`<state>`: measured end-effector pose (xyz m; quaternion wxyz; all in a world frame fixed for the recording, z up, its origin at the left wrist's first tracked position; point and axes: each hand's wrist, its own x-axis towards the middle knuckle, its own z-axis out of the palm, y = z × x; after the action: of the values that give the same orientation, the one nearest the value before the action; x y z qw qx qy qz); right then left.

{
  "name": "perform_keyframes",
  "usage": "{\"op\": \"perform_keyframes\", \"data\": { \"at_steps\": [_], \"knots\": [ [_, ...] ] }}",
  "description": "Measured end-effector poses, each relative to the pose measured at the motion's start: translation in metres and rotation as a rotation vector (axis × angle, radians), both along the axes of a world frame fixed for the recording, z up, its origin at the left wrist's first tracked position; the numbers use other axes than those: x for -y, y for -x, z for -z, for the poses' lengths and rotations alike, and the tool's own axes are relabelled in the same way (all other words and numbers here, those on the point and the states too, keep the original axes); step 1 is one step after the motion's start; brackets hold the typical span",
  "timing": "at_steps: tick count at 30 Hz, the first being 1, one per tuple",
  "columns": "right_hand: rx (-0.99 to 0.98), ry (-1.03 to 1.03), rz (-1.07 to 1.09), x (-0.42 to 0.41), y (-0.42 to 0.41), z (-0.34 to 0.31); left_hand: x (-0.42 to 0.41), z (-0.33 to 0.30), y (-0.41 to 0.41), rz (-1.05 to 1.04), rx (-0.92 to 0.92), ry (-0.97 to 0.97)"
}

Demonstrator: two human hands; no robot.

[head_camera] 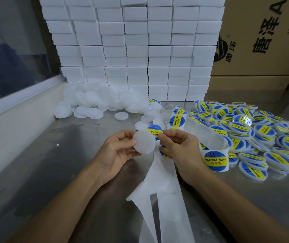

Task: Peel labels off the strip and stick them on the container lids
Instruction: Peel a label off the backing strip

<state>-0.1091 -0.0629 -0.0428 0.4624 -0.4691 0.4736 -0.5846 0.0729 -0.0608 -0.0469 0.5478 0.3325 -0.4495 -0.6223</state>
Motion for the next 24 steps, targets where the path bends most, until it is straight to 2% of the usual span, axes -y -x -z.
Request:
{"op": "perform_keyframes", "data": {
  "at_steps": [6, 13, 19, 24],
  "knots": [
    [0.030, -0.042, 0.026, 0.000, -0.001, -0.003, 0.003, 0.001, 0.002, -0.152, -0.115, -0.075],
    [0.214, -0.088, 0.019, -0.002, 0.001, -0.008, 0.005, 0.004, 0.006, -0.312, -0.121, -0.104],
    [0.041, -0.020, -0.043, -0.007, -0.003, -0.006, 0.000, 0.003, 0.007, -0.282, -0.074, -0.072],
    [0.011, 0.047, -0.063, -0.011, -0.005, -0.007, -0.002, 0.000, 0.009, -0.246, -0.060, -0.058]
  ]
}}
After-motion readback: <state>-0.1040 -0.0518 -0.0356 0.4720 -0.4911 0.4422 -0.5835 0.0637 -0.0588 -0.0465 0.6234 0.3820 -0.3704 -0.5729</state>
